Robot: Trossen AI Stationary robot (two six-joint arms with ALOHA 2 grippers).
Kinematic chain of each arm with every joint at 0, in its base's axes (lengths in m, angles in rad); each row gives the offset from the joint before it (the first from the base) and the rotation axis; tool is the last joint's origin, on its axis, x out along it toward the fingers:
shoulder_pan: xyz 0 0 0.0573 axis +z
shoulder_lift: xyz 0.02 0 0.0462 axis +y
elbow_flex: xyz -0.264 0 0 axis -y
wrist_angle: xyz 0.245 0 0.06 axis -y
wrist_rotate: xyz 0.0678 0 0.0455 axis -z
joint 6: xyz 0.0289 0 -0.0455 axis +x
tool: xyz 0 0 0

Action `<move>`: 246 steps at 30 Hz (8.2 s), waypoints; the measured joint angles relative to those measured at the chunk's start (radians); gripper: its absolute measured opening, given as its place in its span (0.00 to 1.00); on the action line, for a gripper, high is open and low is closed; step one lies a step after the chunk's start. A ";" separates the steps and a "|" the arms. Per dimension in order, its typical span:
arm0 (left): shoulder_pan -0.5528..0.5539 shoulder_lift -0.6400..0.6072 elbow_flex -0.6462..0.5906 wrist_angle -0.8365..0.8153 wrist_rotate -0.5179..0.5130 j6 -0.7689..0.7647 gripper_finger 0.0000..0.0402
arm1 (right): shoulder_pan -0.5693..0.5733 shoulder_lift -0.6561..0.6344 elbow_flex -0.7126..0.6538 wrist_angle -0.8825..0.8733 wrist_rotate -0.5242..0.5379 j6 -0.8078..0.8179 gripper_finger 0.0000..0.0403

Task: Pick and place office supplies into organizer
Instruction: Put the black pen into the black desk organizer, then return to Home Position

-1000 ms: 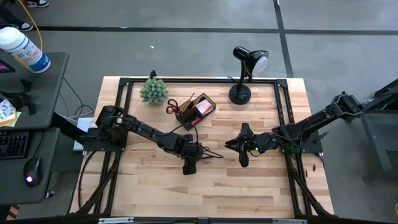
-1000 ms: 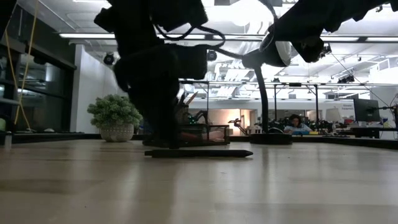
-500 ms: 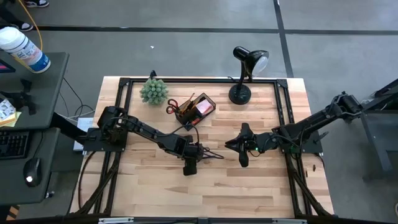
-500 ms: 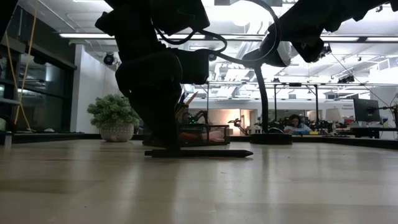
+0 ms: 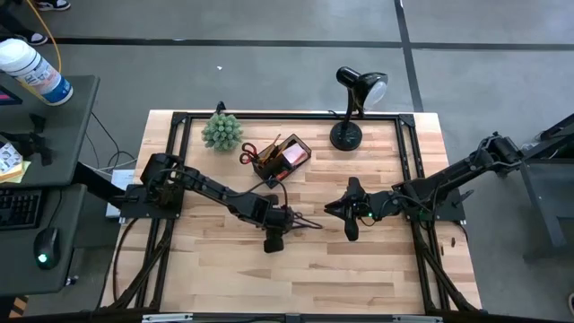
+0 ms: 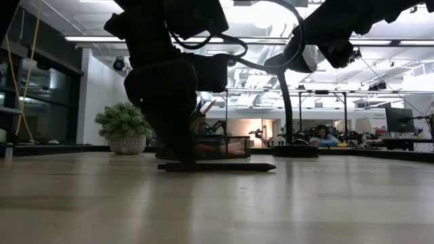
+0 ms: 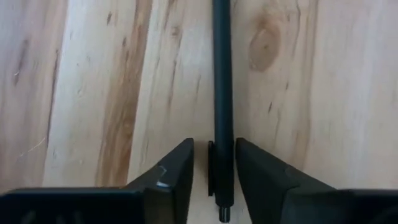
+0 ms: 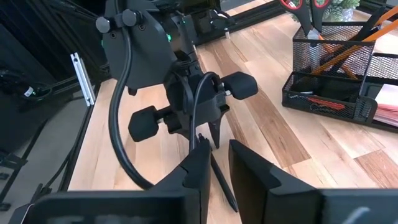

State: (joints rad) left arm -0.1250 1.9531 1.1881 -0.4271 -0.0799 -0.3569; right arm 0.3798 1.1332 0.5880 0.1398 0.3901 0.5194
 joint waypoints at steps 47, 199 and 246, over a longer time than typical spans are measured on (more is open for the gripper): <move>-0.013 0.027 0.000 -0.015 0.012 -0.037 0.12 | 0.082 -0.002 0.000 0.427 -0.181 0.020 0.03; 0.315 -0.220 0.147 -0.512 -0.747 2.029 0.07 | 0.209 -0.001 0.000 -0.023 0.341 0.154 0.03; 0.051 -0.224 0.318 -0.312 -0.281 0.890 0.13 | 0.209 -0.001 0.000 -0.143 0.345 0.207 0.03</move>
State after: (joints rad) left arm -0.0737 1.7287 1.5063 -0.7386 -0.3606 0.5330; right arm 0.5888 1.1324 0.5877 -0.0032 0.7348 0.7261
